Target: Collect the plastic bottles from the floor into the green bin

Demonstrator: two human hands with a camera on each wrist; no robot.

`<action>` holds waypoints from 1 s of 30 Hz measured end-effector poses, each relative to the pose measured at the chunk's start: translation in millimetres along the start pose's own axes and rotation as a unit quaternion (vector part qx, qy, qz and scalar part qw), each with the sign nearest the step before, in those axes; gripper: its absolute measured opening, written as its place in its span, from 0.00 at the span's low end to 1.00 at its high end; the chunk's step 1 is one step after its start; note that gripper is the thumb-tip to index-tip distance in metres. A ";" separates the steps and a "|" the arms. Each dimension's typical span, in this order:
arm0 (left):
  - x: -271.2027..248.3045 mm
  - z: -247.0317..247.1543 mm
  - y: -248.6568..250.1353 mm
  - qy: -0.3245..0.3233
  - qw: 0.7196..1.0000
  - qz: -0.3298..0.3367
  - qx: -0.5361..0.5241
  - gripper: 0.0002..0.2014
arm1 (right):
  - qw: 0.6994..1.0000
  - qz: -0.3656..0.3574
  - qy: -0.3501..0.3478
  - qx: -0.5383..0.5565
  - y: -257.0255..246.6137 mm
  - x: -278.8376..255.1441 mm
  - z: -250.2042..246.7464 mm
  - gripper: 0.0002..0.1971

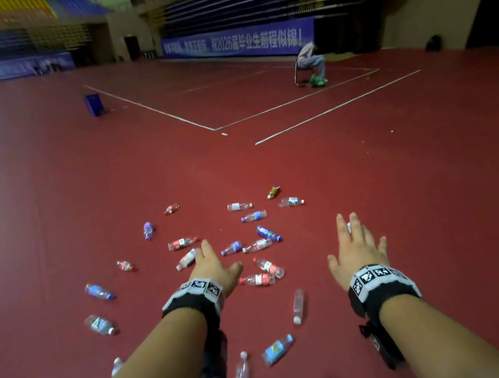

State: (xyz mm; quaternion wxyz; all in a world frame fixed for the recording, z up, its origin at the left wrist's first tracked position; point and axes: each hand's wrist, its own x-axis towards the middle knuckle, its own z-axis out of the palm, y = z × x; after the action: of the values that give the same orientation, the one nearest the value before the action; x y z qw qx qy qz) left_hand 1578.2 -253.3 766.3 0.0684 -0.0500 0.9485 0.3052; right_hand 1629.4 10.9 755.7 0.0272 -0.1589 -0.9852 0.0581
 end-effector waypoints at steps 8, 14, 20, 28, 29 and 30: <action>167.6 15.6 43.4 -0.019 1.000 -0.017 0.005 0.50 | 0.997 -0.047 -0.018 -0.050 -35.3 167.5 20.7 0.46; 327.5 14.3 58.5 -0.035 0.999 -0.022 -0.002 0.51 | 0.998 -0.017 -0.007 -0.063 -69.8 303.4 25.7 0.45; 453.5 -15.7 103.3 -0.045 0.998 0.025 -0.031 0.52 | 0.997 0.049 0.025 -0.052 -95.3 415.9 -1.0 0.45; 583.4 -7.9 139.4 -0.059 0.996 0.060 0.018 0.51 | 0.998 0.036 -0.007 -0.049 -120.2 525.8 34.1 0.45; 598.2 -4.3 146.5 -0.061 0.996 0.063 0.023 0.51 | 0.998 0.035 -0.007 -0.043 -121.0 542.7 37.6 0.45; 613.6 -0.2 153.9 -0.061 0.995 0.067 0.029 0.51 | 0.999 0.035 -0.007 -0.038 -121.3 560.4 40.4 0.45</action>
State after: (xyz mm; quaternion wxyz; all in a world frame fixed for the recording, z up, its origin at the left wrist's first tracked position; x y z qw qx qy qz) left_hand 952.3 -161.6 756.2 0.1066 0.0346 0.9523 0.2839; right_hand 1057.6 69.6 750.3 0.0119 -0.1935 -0.9808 0.0223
